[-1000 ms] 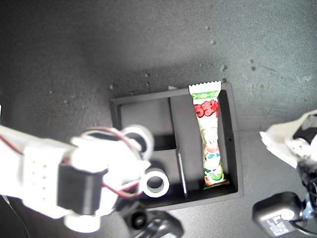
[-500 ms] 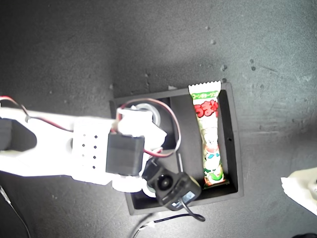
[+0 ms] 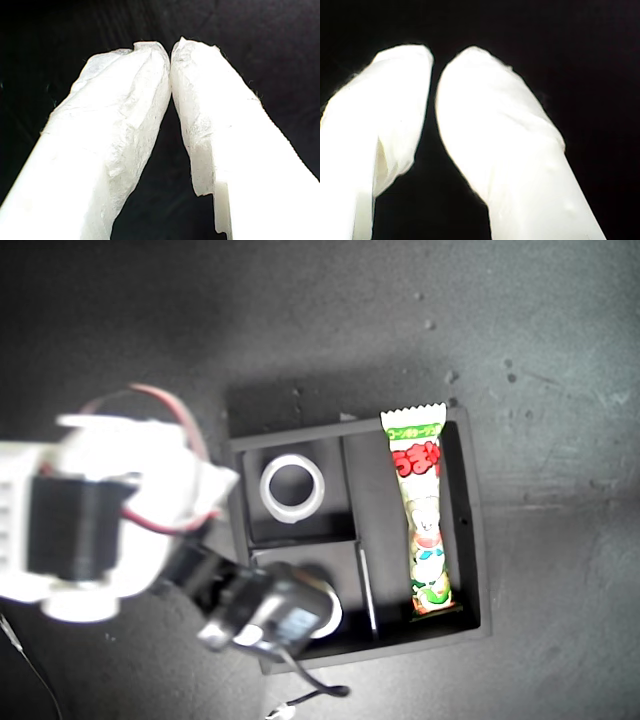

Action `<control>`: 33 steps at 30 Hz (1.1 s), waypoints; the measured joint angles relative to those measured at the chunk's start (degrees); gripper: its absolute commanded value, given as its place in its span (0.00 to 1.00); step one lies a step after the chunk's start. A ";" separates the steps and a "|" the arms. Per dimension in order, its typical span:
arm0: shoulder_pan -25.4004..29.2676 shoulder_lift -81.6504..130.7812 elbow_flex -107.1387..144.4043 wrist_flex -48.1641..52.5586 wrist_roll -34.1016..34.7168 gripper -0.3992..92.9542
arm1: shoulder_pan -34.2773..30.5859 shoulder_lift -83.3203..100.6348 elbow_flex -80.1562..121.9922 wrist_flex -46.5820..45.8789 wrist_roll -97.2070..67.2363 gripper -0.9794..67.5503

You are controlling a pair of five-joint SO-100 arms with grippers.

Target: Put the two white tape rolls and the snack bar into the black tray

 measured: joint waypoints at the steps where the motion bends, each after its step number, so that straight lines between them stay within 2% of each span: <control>1: -0.35 5.98 6.42 -2.02 -0.88 0.01 | 0.62 4.66 7.47 -3.69 -0.26 0.01; 8: 1.76 45.44 54.23 -20.48 -5.89 0.00 | 5.62 24.52 48.43 -24.08 -7.47 0.01; 13: 5.71 67.59 79.54 -25.84 -10.72 0.00 | 10.02 32.43 64.60 -30.59 -12.04 0.01; 17: 7.47 80.68 92.37 -26.81 -13.10 0.00 | 12.39 39.11 72.60 -32.26 -14.33 0.01; 23: 9.40 97.56 103.97 -26.37 -12.30 0.00 | 16.26 49.66 79.19 -29.62 -19.07 0.01; 33: 10.99 97.91 108.11 -29.44 -8.53 0.01 | 21.62 50.89 79.54 -21.45 -21.01 0.01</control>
